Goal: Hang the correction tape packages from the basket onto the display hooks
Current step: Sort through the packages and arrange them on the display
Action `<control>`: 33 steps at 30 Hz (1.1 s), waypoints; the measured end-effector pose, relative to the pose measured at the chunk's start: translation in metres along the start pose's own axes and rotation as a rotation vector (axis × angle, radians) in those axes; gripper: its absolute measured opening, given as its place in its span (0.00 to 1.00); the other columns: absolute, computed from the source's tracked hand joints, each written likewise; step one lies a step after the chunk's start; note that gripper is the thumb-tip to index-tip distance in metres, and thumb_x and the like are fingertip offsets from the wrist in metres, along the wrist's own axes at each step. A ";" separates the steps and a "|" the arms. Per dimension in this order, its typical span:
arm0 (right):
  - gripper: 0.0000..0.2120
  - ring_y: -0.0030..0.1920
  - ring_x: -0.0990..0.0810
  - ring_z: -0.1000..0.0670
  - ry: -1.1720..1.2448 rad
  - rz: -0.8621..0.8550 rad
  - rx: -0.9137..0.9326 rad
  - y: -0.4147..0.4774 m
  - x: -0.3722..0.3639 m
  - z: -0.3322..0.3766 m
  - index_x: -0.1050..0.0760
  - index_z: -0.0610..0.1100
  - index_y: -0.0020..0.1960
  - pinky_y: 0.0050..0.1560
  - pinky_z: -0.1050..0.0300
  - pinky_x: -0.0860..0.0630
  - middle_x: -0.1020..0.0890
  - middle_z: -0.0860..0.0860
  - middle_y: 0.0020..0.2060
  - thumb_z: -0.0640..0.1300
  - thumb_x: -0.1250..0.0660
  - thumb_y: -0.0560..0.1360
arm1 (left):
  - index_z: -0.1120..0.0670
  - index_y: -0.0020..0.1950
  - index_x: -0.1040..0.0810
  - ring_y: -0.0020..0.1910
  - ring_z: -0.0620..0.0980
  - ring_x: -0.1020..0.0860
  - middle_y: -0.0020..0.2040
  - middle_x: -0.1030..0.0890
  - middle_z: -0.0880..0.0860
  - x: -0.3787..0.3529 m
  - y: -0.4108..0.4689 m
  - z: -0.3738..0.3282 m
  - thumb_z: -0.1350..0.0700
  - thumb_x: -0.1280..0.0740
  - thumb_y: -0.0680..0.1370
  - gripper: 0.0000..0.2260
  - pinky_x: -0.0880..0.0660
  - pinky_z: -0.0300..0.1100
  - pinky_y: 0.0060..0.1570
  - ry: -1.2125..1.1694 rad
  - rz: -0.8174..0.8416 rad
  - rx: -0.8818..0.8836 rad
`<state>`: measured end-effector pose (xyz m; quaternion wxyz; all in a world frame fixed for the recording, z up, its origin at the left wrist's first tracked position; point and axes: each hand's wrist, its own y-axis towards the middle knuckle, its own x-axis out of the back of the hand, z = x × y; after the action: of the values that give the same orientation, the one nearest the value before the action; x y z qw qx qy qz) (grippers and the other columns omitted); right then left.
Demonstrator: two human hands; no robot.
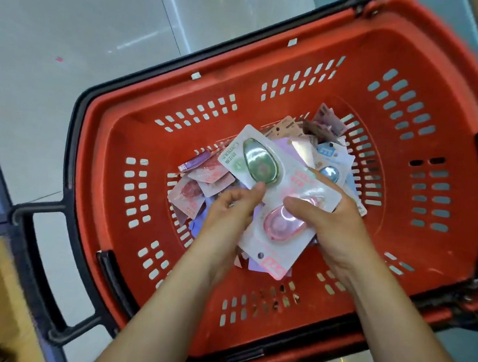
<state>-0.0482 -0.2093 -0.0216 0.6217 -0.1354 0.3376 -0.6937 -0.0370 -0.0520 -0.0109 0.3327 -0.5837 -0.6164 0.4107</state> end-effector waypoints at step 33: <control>0.24 0.49 0.16 0.47 0.305 -0.347 0.342 -0.312 -0.133 0.261 0.25 0.49 0.60 0.45 0.50 0.19 0.15 0.46 0.52 0.47 0.25 0.66 | 0.54 0.46 0.16 0.36 0.62 0.16 0.39 0.14 0.55 -0.006 -0.393 -0.203 0.51 0.18 0.65 0.14 0.19 0.51 0.35 0.634 0.376 -0.470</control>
<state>-0.1050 -0.1614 0.4000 0.4494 0.0216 0.2772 -0.8490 -0.0316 -0.0271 0.4309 0.2830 -0.8429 -0.4434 0.1133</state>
